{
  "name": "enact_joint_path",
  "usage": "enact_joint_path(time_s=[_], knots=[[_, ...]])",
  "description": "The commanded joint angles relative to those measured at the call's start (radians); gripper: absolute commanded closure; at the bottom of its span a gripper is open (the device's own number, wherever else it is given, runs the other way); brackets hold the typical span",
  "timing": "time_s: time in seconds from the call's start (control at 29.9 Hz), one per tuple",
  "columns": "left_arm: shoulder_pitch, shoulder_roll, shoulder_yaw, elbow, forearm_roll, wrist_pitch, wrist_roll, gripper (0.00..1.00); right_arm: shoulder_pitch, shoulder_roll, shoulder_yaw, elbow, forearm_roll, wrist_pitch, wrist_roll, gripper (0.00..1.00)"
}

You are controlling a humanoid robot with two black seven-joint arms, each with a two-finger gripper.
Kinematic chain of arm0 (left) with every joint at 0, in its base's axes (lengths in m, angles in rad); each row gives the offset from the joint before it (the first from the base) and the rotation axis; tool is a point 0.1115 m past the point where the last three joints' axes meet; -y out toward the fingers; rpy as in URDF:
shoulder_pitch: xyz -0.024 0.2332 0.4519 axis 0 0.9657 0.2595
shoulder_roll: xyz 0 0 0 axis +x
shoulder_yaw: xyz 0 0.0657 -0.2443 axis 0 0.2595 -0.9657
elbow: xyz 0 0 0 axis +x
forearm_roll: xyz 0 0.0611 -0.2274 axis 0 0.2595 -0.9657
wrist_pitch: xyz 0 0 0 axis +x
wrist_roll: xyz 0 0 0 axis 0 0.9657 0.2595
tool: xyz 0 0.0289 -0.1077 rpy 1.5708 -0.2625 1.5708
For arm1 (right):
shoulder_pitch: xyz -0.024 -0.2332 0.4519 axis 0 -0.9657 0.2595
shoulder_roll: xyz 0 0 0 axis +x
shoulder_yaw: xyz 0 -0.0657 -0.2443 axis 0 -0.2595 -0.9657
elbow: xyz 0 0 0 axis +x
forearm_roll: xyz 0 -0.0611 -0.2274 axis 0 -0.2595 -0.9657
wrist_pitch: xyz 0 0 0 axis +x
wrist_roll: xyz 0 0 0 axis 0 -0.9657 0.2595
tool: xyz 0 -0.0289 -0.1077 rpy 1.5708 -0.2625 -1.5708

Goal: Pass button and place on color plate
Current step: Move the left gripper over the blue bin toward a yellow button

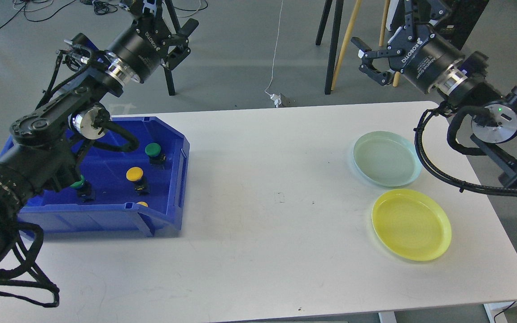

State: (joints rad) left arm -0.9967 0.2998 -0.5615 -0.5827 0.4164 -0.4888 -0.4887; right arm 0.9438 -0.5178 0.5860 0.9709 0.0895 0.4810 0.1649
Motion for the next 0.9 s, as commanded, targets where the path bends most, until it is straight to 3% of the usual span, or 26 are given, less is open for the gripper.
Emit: enact_joint_path(time_s=[0.0,0.13,0.3,0.47,0.57,0.74,0.87], knots=[[0.003,0.001,-0.003,0.009,-0.007,0.0,0.0,0.0,0.003,0.001,-0.002,-0.03,-0.004,0.008,-0.001,0.0],[-0.003,0.01,-0.005,0.055,-0.021,0.0,0.0,0.0,0.003,0.001,0.002,-0.041,-0.004,0.008,-0.001,0.0],[-0.003,-0.01,-0.044,0.202,-0.12,0.0,0.0,0.0,0.0,0.002,0.006,-0.083,-0.004,0.008,-0.001,0.0],[0.075,-0.002,-0.277,0.078,-0.196,0.0,0.0,0.0,-0.002,0.041,0.021,-0.171,0.001,0.005,0.001,0.0],[0.078,0.057,-0.29,-0.043,-0.151,0.0,0.0,0.0,-0.003,0.068,0.018,-0.189,0.004,-0.005,0.001,0.0],[0.029,0.292,-0.123,-0.339,0.209,0.0,0.0,0.01,-0.013,0.055,0.015,-0.184,0.004,-0.005,0.007,0.0],[-0.093,0.479,0.214,-0.498,0.457,0.0,0.0,0.01,-0.016,0.025,0.017,-0.182,0.006,-0.007,0.008,0.0]])
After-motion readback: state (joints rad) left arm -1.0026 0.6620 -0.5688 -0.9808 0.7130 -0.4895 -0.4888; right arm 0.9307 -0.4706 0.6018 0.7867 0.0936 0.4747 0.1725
